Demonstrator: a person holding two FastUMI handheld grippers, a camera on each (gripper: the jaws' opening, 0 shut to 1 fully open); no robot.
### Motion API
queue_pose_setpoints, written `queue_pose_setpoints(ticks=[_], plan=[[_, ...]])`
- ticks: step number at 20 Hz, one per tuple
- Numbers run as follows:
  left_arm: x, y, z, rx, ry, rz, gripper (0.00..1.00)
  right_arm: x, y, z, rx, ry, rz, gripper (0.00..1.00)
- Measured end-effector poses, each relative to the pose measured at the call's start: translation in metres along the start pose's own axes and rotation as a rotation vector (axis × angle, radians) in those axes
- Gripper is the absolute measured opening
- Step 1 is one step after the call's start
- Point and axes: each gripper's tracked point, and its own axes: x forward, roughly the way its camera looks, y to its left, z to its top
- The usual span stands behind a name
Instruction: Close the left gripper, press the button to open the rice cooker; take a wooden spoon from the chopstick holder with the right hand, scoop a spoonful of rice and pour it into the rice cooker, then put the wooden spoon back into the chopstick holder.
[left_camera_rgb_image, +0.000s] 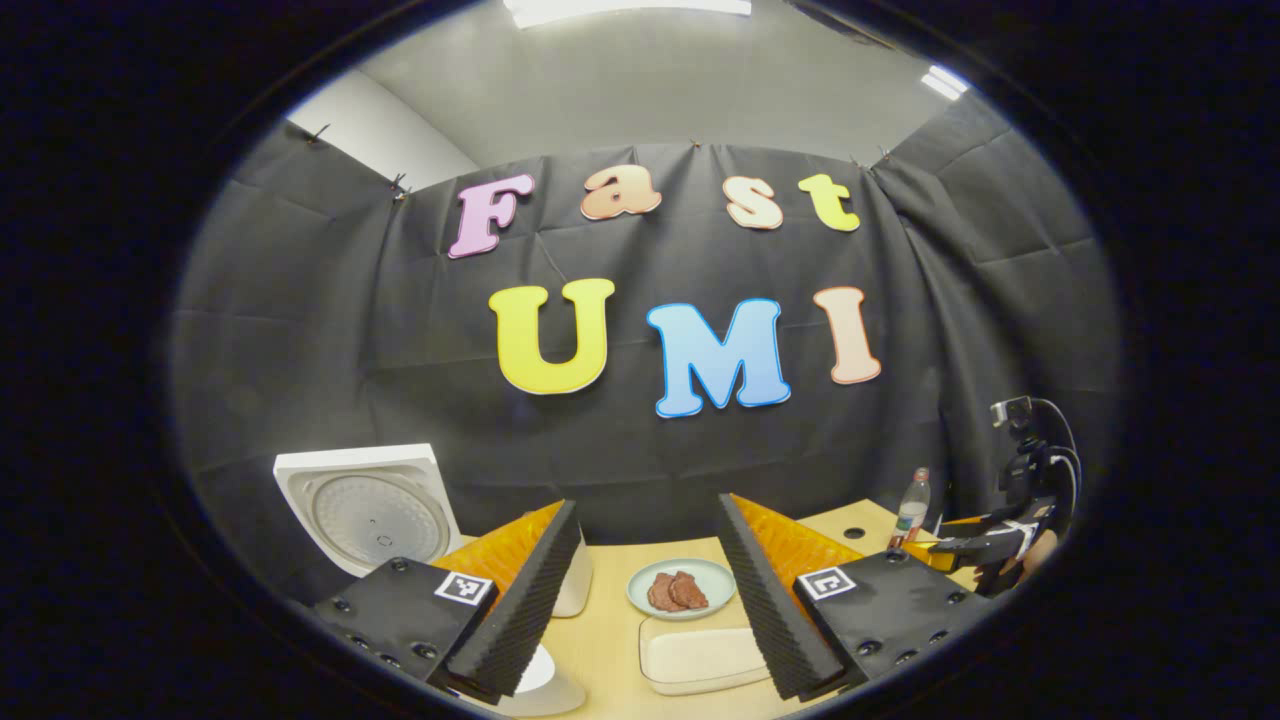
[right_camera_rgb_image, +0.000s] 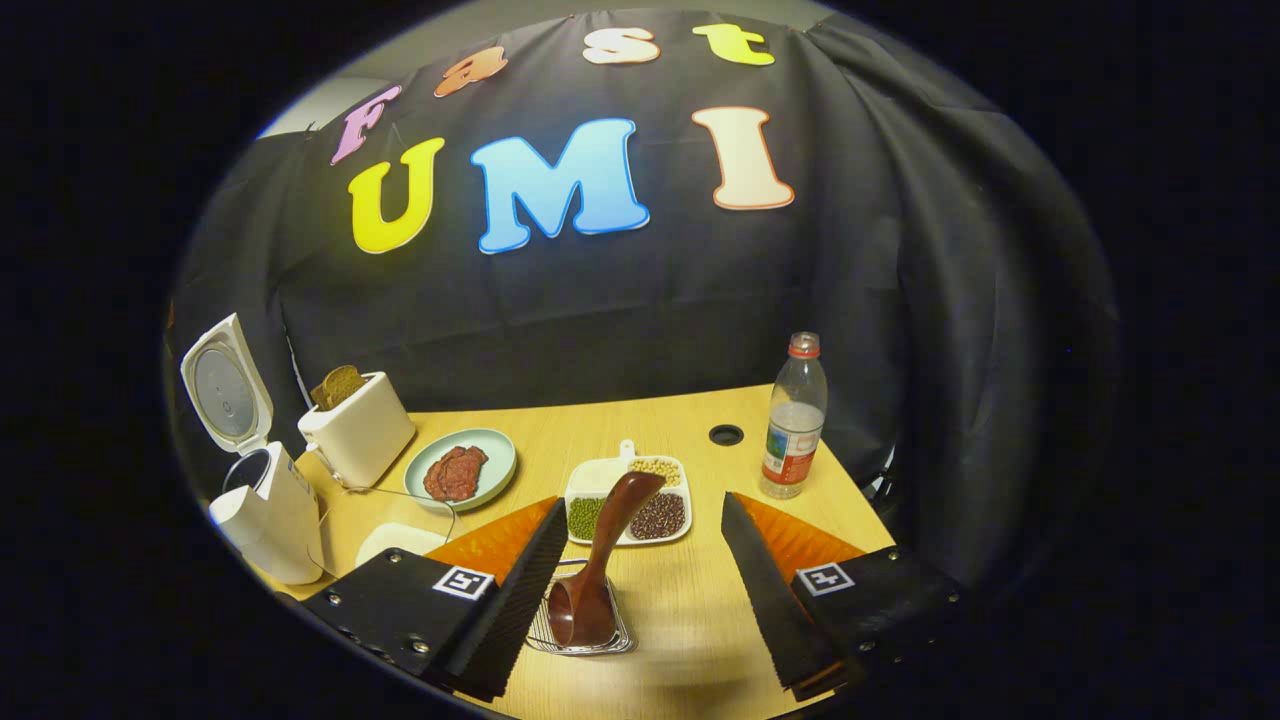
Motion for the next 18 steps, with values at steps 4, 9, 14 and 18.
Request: queue_pose_setpoints(ticks=[4,9,14,18], plan=[[0.005,-0.006,-0.025,0.046,0.054,0.004,0.92,0.035,0.009,-0.017,0.035,0.051,0.04,0.94],[0.01,0.01,-0.032,0.058,0.067,0.047,0.92,0.061,0.009,-0.02,0.031,0.068,0.059,0.83],[0.014,0.024,-0.041,0.056,0.098,0.091,0.95,0.062,0.011,-0.026,0.06,0.098,0.079,0.49],[0.01,0.019,-0.049,0.079,0.12,0.085,0.92,0.046,0.023,-0.03,0.097,0.118,0.1,0.27]])
